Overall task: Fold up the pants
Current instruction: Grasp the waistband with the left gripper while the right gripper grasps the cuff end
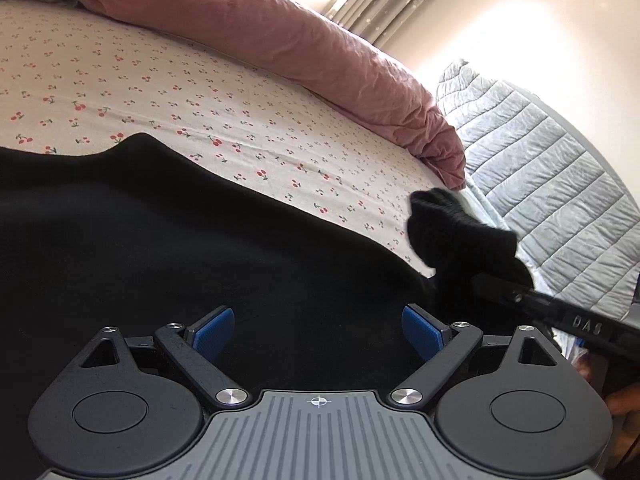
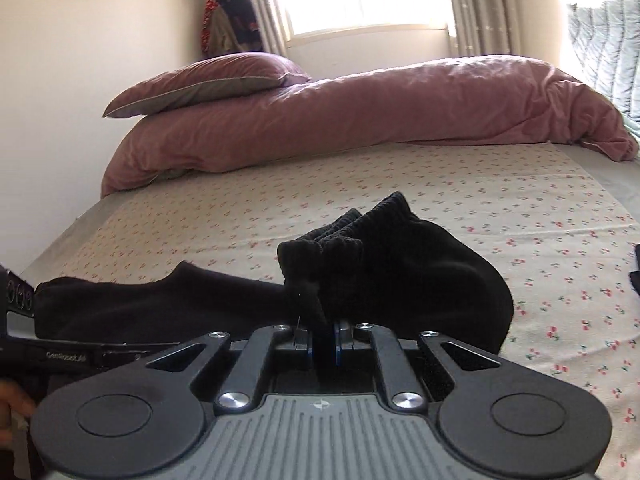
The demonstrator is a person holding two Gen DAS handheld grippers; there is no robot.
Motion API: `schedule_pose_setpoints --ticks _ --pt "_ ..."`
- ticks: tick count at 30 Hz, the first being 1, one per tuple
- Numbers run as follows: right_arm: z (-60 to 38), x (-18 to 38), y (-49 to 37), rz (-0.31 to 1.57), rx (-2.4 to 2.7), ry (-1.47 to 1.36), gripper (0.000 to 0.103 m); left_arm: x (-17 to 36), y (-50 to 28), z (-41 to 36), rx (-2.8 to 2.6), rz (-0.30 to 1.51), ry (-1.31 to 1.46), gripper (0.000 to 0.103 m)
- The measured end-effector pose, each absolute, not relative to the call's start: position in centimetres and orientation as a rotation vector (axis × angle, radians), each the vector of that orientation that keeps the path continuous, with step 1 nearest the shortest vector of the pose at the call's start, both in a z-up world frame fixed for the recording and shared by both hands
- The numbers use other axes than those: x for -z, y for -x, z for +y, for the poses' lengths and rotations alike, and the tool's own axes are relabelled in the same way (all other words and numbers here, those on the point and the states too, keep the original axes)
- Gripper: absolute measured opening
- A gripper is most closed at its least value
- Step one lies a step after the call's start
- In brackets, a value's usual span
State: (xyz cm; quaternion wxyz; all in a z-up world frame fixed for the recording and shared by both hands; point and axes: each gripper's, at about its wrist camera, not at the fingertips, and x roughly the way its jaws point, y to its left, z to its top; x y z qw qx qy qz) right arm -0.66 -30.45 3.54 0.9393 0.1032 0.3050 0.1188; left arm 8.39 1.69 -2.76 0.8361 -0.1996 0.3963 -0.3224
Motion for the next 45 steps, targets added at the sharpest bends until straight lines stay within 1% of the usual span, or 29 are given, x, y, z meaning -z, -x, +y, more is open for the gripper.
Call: schedule_pose_setpoints --ticks 3,5,8,10,11,12,14,16,18,19,21,22,24,25,26,32,33,34,35,36,37,38,39,40,43,45 --pt "-27.3 -2.0 -0.1 0.689 -0.336 -0.174 0.011 3.1 -8.9 2.1 0.696 0.844 0.489 0.091" --pt "-25.8 -0.6 -0.3 0.737 -0.381 -0.147 0.013 3.4 -9.5 2.4 0.71 0.853 0.539 0.091" --pt "-24.5 1.2 -0.6 0.819 -0.425 -0.126 0.022 4.4 -10.3 2.6 0.729 0.891 0.622 0.085" --pt "-24.2 1.3 -0.2 0.814 -0.46 -0.092 0.03 5.0 -10.9 2.5 0.729 0.926 0.666 0.082" --pt "-24.2 1.0 0.0 0.815 -0.495 -0.091 0.041 5.2 -11.2 2.4 0.727 0.943 0.686 0.081" --pt "-24.6 0.6 0.3 0.812 -0.53 -0.114 0.047 5.4 -11.4 2.4 0.726 0.953 0.698 0.079" --pt "-25.2 -0.2 1.0 0.78 -0.562 -0.137 0.047 5.6 -11.7 2.2 0.726 0.971 0.707 0.078" --pt "-25.0 -0.6 1.3 0.74 -0.552 -0.086 0.049 5.6 -12.0 2.0 0.732 0.978 0.701 0.078" --pt "-24.2 -0.5 1.4 0.715 -0.523 0.0 0.06 5.5 -12.1 1.6 0.731 0.981 0.677 0.078" --pt "-23.5 -0.3 0.9 0.708 -0.513 0.048 0.061 5.4 -12.2 1.4 0.727 0.978 0.664 0.078" --pt "-22.3 0.4 1.1 0.704 -0.509 0.159 0.059 5.6 -12.3 1.2 0.718 0.985 0.649 0.078" --pt "-21.6 0.9 1.2 0.71 -0.51 0.211 0.056 5.7 -12.5 1.1 0.715 0.992 0.648 0.078" --pt "-20.5 1.3 1.9 0.67 -0.479 0.323 0.028 5.9 -12.7 0.8 0.711 1.006 0.644 0.079" --pt "-20.3 1.3 2.2 0.656 -0.469 0.356 0.023 6.0 -12.8 0.7 0.706 1.01 0.645 0.079" --pt "-20.4 0.9 2.5 0.647 -0.464 0.352 0.013 6.1 -12.9 0.6 0.705 1.011 0.648 0.079" --pt "-23.0 -1.9 3.4 0.63 -0.541 0.15 0.012 6.5 -13.0 0.1 0.711 1.025 0.704 0.08" --pt "-23.2 -2.0 3.5 0.634 -0.566 0.12 0.012 6.6 -13.0 0.0 0.717 1.027 0.72 0.078" --pt "-23.4 -2.1 3.6 0.64 -0.589 0.098 0.013 6.7 -13.0 -0.3 0.717 1.026 0.73 0.078" --pt "-23.4 -2.1 3.8 0.647 -0.611 0.083 0.017 6.7 -12.9 -0.4 0.715 1.023 0.731 0.076" --pt "-23.3 -2.1 4.0 0.657 -0.63 0.071 0.026 6.6 -12.8 -0.6 0.7 1.015 0.714 0.059" --pt "-23.2 -2.0 4.1 0.666 -0.637 0.067 0.03 6.5 -12.7 -0.8 0.677 1.008 0.688 0.037" --pt "-23.2 -2.0 4.1 0.675 -0.651 0.057 0.041 6.4 -12.6 -1.0 0.657 1.0 0.657 0.027" --pt "-23.6 -2.1 4.1 0.683 -0.674 0.03 0.046 6.4 -12.6 -0.9 0.647 0.991 0.64 0.025" --pt "-24.0 -2.4 4.2 0.684 -0.689 0.007 0.047 6.4 -12.6 -0.8 0.64 0.987 0.639 0.023" --pt "-25.5 -3.3 4.1 0.654 -0.702 -0.07 0.051 5.5 -12.4 -0.1 0.64 0.949 0.633 0.022" --pt "-26.7 -3.9 4.2 0.624 -0.689 -0.123 0.058 4.5 -12.2 0.7 0.644 0.914 0.624 0.022"
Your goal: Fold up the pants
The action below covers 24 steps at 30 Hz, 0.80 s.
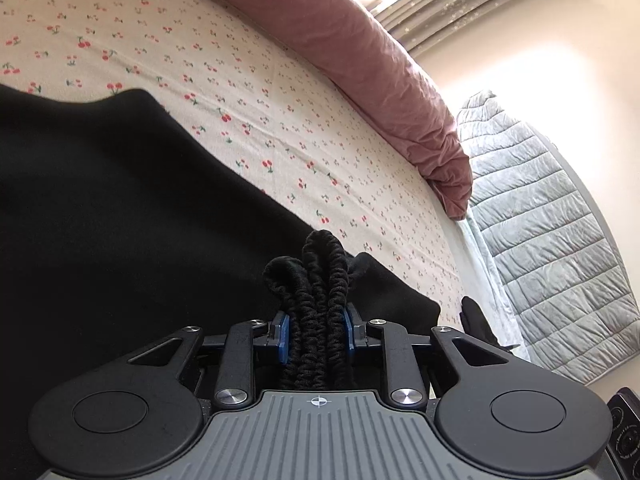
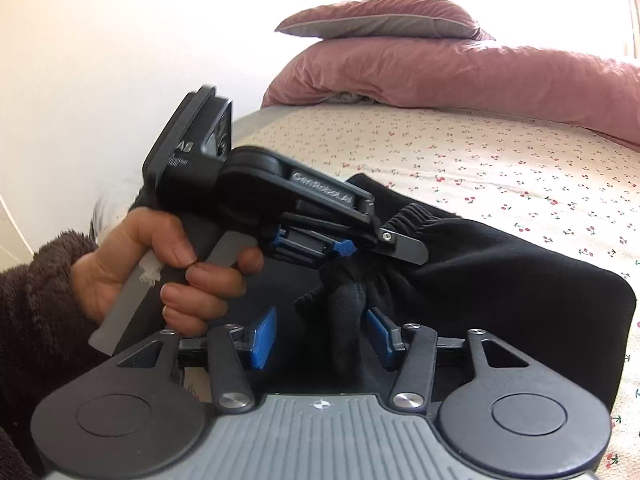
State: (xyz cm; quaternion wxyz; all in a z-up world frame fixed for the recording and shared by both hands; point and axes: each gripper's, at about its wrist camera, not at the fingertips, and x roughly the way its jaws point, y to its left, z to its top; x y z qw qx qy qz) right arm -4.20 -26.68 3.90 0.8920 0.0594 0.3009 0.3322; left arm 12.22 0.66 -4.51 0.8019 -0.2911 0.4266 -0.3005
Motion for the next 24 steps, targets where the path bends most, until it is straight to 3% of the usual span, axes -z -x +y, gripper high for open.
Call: schedule_pose_setpoints --ticks 11,24 --pt "-27.7 -1.4 1.9 0.67 -0.412 -0.049 0.061 0.5 -11.4 9.5 0.516 0.816 0.539 0.022" --pt "-22.5 -0.4 -1.6 0.662 -0.462 0.055 0.062 0.6 -10.3 21.1 0.263 0.776 0.542 0.022"
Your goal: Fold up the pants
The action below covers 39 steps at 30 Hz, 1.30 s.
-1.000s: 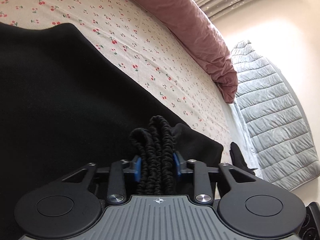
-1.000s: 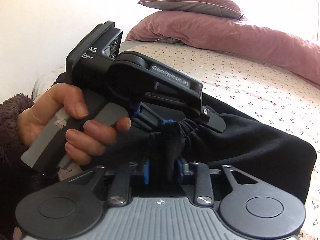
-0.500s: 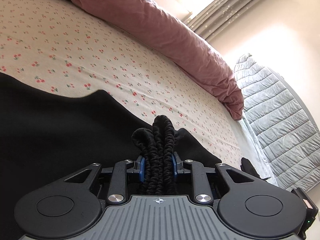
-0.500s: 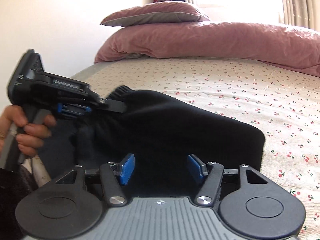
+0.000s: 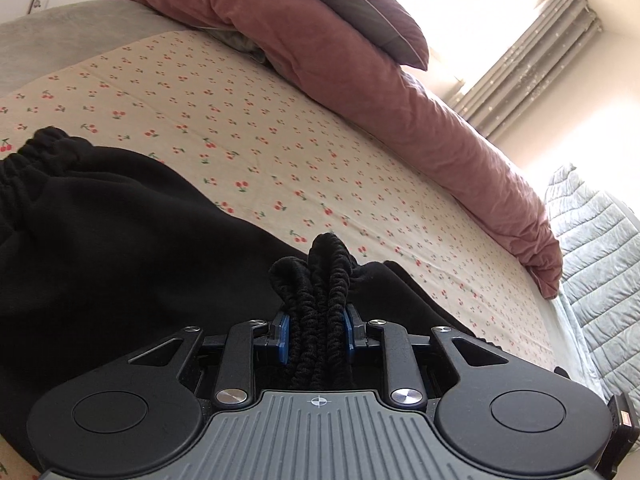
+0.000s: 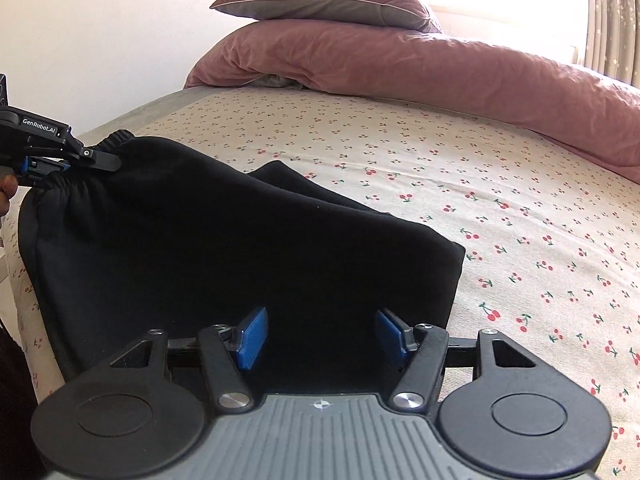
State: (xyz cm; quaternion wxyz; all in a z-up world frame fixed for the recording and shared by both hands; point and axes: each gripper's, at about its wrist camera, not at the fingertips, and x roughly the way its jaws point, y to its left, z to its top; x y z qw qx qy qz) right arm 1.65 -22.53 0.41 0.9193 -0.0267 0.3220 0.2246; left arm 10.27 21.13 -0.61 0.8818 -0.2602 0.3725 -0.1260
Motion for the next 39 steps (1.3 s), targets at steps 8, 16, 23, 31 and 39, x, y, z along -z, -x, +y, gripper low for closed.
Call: schedule_pose_setpoints --ticks 8,16,23,31,39 --pt "-21.1 0.0 -2.3 0.671 -0.477 0.074 0.064 0.9 -10.1 23.1 0.199 0.781 0.528 0.023" --pt "-20.8 0.2 -2.7 0.676 -0.478 0.081 0.065 1.2 -10.8 24.5 0.145 0.805 0.485 0.025" --pt "-21.3 -0.2 -2.9 0.674 -0.464 0.075 0.068 -0.4 -9.2 24.1 0.135 0.731 0.425 0.036" --pt "-22.4 -1.1 -3.8 0.598 -0.454 0.072 0.058 -3.3 -6.4 19.0 0.294 0.521 0.244 0.058" --pt "-22.3 -1.8 -6.5 0.495 -0.434 0.046 0.04 -0.3 -10.1 11.6 0.405 0.573 0.033 0.057"
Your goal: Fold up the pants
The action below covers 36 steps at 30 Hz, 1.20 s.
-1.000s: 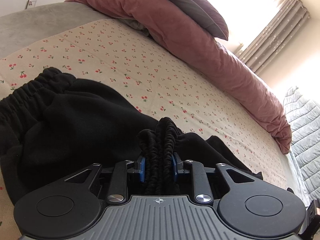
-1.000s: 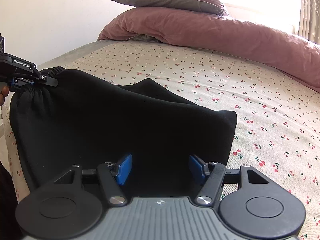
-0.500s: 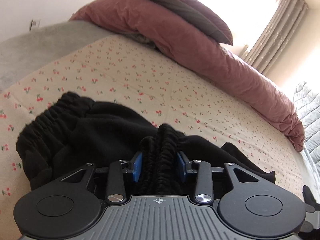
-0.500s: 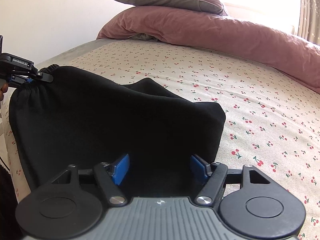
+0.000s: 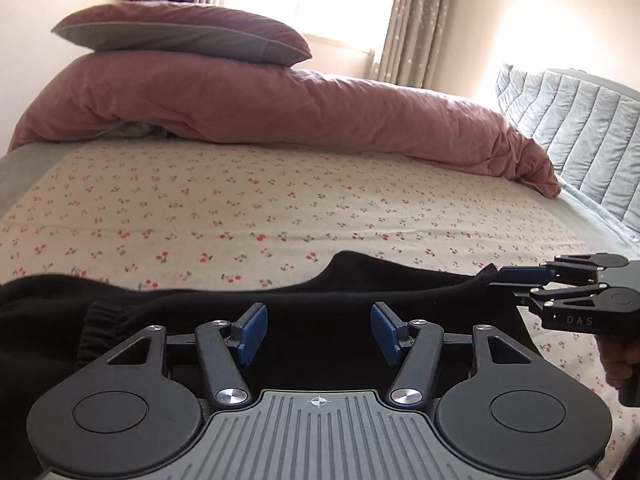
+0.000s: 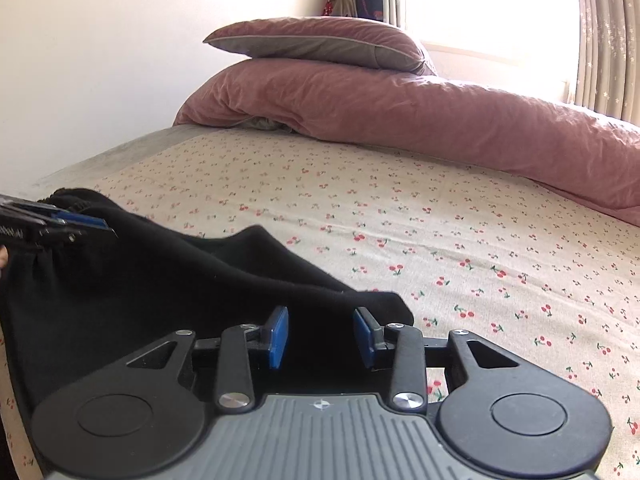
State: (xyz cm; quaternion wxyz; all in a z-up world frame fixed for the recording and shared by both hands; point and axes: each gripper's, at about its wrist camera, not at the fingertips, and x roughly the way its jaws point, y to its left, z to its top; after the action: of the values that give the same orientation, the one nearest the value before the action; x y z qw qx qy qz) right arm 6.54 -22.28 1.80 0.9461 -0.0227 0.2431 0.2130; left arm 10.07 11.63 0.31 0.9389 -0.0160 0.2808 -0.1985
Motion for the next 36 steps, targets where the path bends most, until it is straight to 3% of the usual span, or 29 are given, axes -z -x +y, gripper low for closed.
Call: schedule_pose_setpoints --ticks 5,7,8,11,12,16,20,30,36 --pt "-23.1 -2.8 -8.7 0.456 -0.478 0.092 0.059 -0.1 -12.8 11.5 0.368 0.52 -0.219 0.058" --pt "-23.9 -2.0 -10.3 0.53 -0.499 0.064 0.059 0.8 -14.1 12.7 0.319 0.57 -0.224 0.058" --pt "-24.1 -1.4 -10.8 0.563 -0.499 0.058 0.055 1.2 -14.6 13.2 0.298 0.599 -0.217 0.058" --pt "-23.9 0.4 -10.9 0.607 -0.496 0.108 0.011 2.9 -15.3 15.4 0.276 0.674 -0.151 0.058" --pt "-23.7 0.7 -10.6 0.595 -0.49 0.135 0.009 3.5 -15.2 15.9 0.284 0.685 -0.135 0.056" --pt "-22.6 0.8 -8.5 0.52 -0.468 0.223 0.006 4.1 -13.9 16.2 0.272 0.658 -0.162 0.025" --pt "-22.2 0.4 -6.7 0.427 -0.433 0.287 0.004 4.2 -13.4 16.5 0.24 0.641 -0.159 0.001" --pt "-22.3 -0.7 -5.0 0.274 -0.333 0.311 0.003 2.1 -10.0 16.6 0.132 0.374 -0.1 0.001" --pt "-20.8 2.1 -9.1 0.397 -0.289 0.373 0.003 4.2 -13.8 15.4 0.034 0.572 -0.182 0.01"
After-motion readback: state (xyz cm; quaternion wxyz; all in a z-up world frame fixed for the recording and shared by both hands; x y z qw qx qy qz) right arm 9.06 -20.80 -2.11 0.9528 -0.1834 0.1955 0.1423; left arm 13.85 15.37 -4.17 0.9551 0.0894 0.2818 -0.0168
